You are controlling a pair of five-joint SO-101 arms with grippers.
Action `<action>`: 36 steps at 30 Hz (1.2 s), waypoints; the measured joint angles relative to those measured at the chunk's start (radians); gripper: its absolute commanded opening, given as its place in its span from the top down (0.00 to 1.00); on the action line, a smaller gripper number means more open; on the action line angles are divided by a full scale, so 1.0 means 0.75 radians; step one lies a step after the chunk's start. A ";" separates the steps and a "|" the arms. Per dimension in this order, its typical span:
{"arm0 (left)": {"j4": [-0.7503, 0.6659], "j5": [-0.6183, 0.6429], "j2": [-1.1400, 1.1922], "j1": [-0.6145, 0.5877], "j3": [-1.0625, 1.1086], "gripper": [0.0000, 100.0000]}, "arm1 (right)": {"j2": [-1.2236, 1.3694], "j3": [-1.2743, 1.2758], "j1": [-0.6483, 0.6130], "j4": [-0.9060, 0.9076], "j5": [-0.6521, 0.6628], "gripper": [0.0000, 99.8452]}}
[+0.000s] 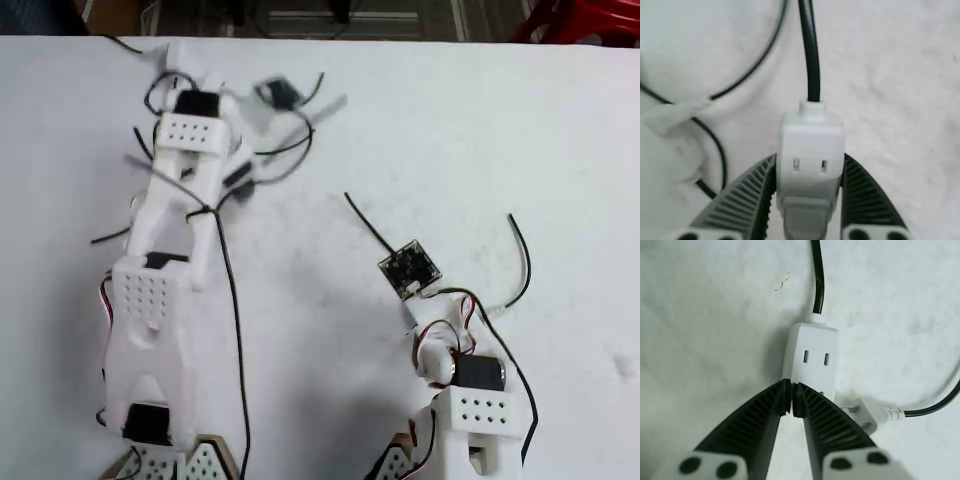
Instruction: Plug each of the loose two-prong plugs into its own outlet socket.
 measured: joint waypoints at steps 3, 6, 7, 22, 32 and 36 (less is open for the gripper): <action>-0.033 0.100 0.027 -0.012 -0.196 0.97 | 0.000 0.000 0.000 0.000 0.000 0.98; -0.106 0.151 0.094 -0.045 -0.295 0.97 | 0.000 0.000 0.000 0.000 0.000 0.98; -0.135 0.160 0.127 -0.059 -0.309 0.96 | 0.000 0.000 0.000 0.000 0.000 0.98; -0.421 0.174 0.475 -0.237 -0.358 0.59 | 0.000 0.000 0.000 0.000 0.000 0.98; -0.174 0.178 0.464 -0.262 -0.559 0.61 | 0.000 0.000 0.000 0.000 0.000 0.98; 0.065 0.178 0.389 -0.262 -0.863 0.61 | 0.000 0.000 0.000 -0.006 0.000 0.98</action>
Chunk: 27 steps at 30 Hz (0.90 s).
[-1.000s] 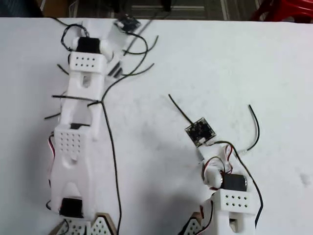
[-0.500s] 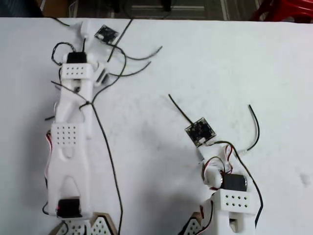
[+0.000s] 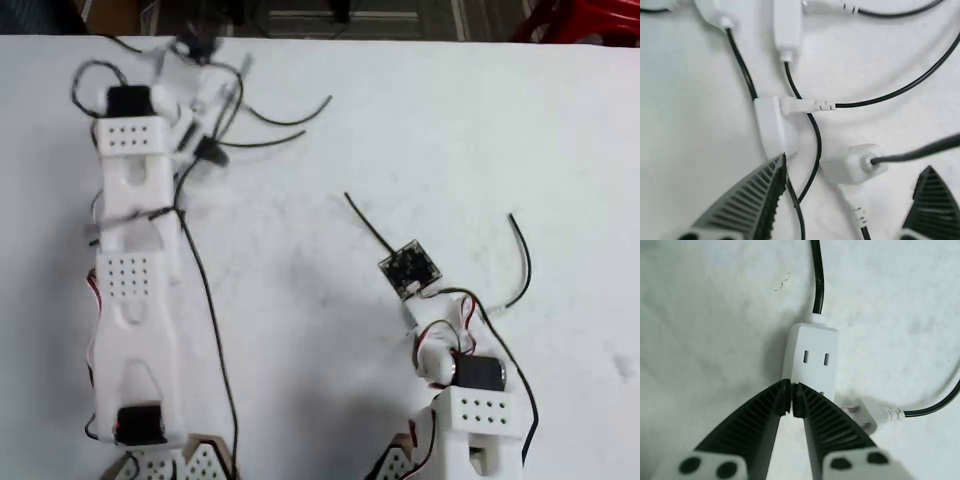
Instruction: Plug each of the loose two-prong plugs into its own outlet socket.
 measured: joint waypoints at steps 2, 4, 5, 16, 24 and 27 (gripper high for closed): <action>0.100 0.000 -0.076 0.000 -0.088 0.61 | 0.000 0.002 0.000 0.000 0.000 0.98; 0.135 0.006 -0.182 0.000 -0.092 0.61 | 0.000 0.002 0.000 0.000 0.000 0.98; 0.145 0.027 -0.237 -0.002 -0.080 0.61 | 0.000 0.002 0.000 0.000 0.000 0.98; 0.162 0.235 -0.998 -0.088 0.595 0.61 | 0.000 0.002 0.000 0.000 0.000 0.98; 0.029 0.235 -1.806 -0.090 1.631 0.61 | 0.018 -0.286 -0.002 0.141 0.004 0.82; -0.088 0.237 -2.081 -0.090 2.027 0.61 | 0.018 -0.428 -0.002 0.227 0.004 0.76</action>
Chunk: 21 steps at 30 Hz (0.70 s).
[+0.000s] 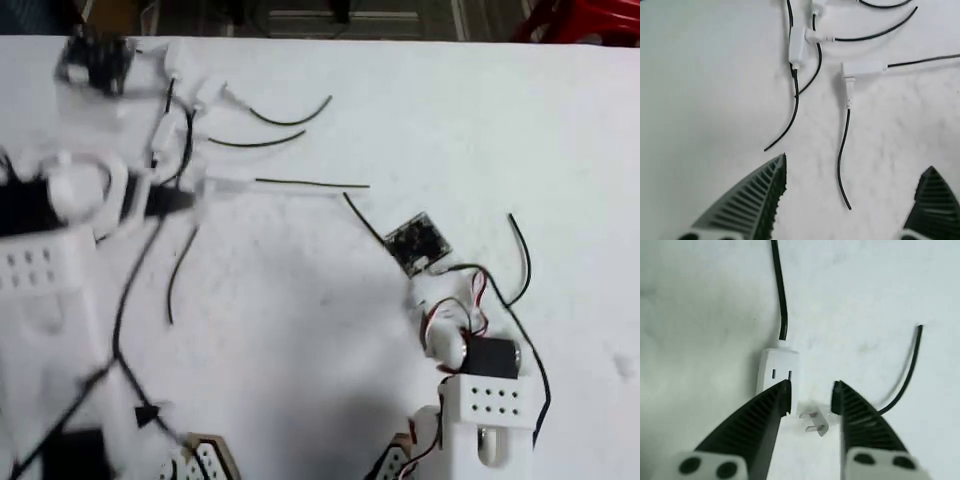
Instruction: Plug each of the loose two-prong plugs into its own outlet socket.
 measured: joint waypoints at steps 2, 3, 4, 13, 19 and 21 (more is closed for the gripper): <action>-0.078 0.039 -0.166 0.000 0.252 0.61 | 0.002 -0.065 0.000 0.045 0.000 0.76; -0.123 0.068 -0.241 0.000 0.381 0.61 | 0.002 -0.086 0.000 0.061 0.000 0.76; -0.172 0.092 -0.315 0.000 0.509 0.61 | 0.002 -0.102 0.000 0.074 0.000 0.75; -0.634 0.174 -0.786 0.000 1.528 0.61 | 0.098 -0.113 -0.047 0.084 -0.002 0.75; -0.718 0.174 -0.970 0.000 1.768 0.61 | 0.432 -0.113 -0.190 0.023 -0.004 0.75; -0.753 0.174 -1.007 0.000 1.811 0.61 | 0.567 -0.119 -0.178 -0.051 -0.029 0.75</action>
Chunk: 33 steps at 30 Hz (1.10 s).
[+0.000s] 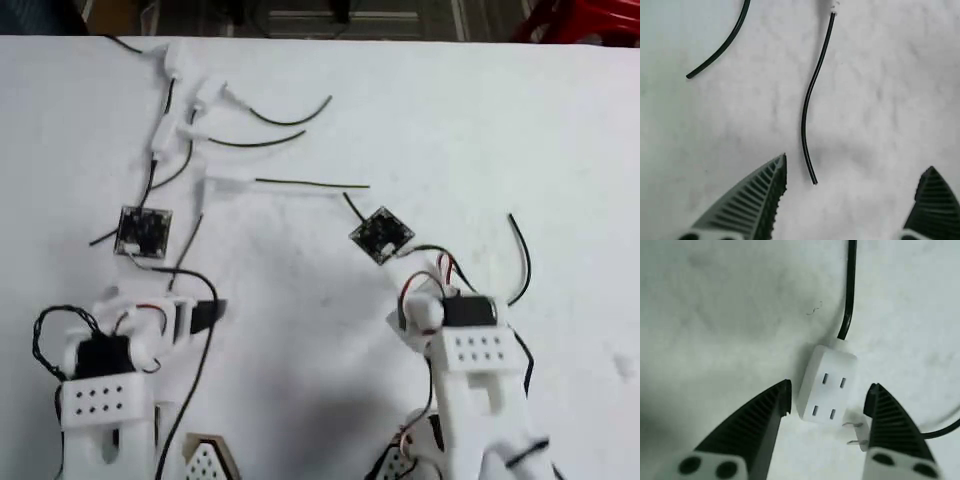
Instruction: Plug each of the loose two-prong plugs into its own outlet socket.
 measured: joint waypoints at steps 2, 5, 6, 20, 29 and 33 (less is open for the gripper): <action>-0.014 0.002 -0.020 0.000 0.016 0.61 | 0.135 -0.031 0.000 -0.068 -0.035 0.75; -0.025 0.002 -0.031 0.000 0.016 0.61 | 0.346 -0.096 0.020 -0.104 -0.059 0.75; -0.025 0.002 -0.031 0.000 0.016 0.61 | 0.411 -0.121 0.018 -0.108 -0.063 0.75; -0.025 0.002 -0.031 0.000 0.016 0.61 | 0.896 -0.479 0.084 -0.033 -0.207 0.95; -0.061 0.002 -0.031 0.000 0.035 0.61 | 1.013 -0.759 0.033 0.217 -0.446 0.94; -0.086 0.045 -0.033 0.000 0.045 0.61 | 1.047 -0.980 -0.072 0.252 -0.708 0.94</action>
